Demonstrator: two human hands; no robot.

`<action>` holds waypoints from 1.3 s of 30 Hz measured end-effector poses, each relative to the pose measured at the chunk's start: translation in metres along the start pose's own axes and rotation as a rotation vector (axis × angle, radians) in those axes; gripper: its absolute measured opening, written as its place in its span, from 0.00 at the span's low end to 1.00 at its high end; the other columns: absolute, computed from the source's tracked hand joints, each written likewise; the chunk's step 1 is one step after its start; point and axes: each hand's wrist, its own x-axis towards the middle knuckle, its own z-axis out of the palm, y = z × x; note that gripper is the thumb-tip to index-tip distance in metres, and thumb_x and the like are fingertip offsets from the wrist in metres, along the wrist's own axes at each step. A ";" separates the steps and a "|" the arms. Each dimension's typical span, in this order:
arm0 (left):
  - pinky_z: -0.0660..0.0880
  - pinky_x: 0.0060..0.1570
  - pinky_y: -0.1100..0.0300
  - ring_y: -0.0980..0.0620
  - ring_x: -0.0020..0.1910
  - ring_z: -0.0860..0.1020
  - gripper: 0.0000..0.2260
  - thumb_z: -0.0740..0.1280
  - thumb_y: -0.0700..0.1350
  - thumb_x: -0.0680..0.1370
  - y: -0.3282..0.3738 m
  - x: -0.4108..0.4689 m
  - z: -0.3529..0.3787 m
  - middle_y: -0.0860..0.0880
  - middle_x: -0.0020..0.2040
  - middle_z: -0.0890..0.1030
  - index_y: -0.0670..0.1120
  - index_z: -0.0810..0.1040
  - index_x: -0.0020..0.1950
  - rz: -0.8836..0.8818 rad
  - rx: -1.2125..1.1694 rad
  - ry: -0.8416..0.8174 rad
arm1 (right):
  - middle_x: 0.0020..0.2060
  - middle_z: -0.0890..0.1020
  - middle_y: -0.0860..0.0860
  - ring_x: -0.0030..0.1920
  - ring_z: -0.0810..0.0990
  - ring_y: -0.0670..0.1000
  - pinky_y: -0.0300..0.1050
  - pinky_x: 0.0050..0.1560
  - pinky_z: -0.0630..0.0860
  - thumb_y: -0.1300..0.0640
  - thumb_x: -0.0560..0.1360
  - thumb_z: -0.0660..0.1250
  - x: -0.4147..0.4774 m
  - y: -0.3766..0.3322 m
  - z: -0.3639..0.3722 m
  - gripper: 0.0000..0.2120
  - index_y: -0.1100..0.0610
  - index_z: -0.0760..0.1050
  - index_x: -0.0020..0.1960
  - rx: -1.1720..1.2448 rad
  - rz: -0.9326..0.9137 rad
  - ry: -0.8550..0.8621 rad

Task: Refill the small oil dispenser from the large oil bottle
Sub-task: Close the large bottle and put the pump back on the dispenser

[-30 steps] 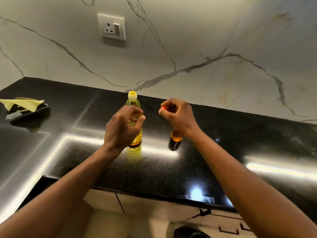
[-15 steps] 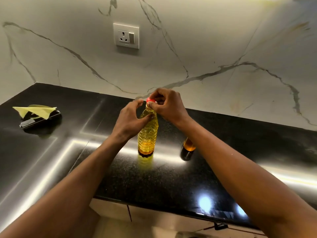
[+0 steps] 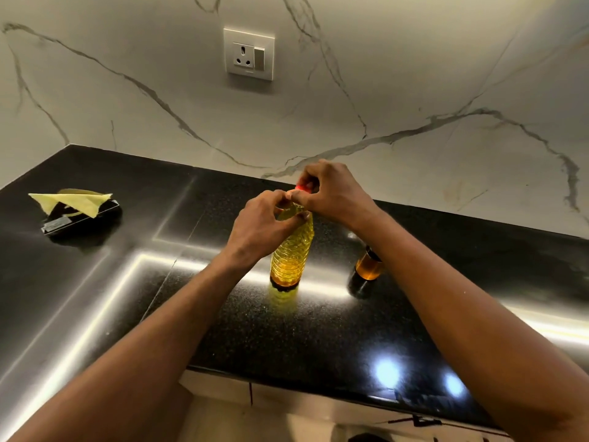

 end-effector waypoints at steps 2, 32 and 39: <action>0.83 0.51 0.47 0.54 0.53 0.82 0.25 0.72 0.65 0.74 -0.001 -0.001 0.000 0.52 0.56 0.82 0.50 0.80 0.64 0.004 0.006 0.007 | 0.40 0.79 0.51 0.38 0.78 0.49 0.40 0.39 0.75 0.44 0.76 0.75 0.000 -0.001 0.003 0.17 0.58 0.79 0.50 -0.056 0.028 -0.002; 0.77 0.54 0.50 0.52 0.53 0.79 0.11 0.72 0.47 0.79 0.102 -0.024 0.102 0.50 0.55 0.80 0.46 0.80 0.59 0.531 0.005 0.028 | 0.33 0.81 0.48 0.35 0.80 0.47 0.45 0.39 0.75 0.45 0.80 0.70 -0.145 0.113 -0.061 0.14 0.54 0.80 0.41 0.118 0.442 0.374; 0.74 0.62 0.50 0.46 0.62 0.78 0.17 0.69 0.48 0.79 0.100 -0.033 0.217 0.47 0.62 0.80 0.47 0.78 0.67 0.457 0.187 -0.473 | 0.39 0.85 0.46 0.40 0.82 0.44 0.42 0.45 0.76 0.57 0.72 0.79 -0.225 0.219 -0.039 0.05 0.51 0.85 0.46 0.268 0.827 0.207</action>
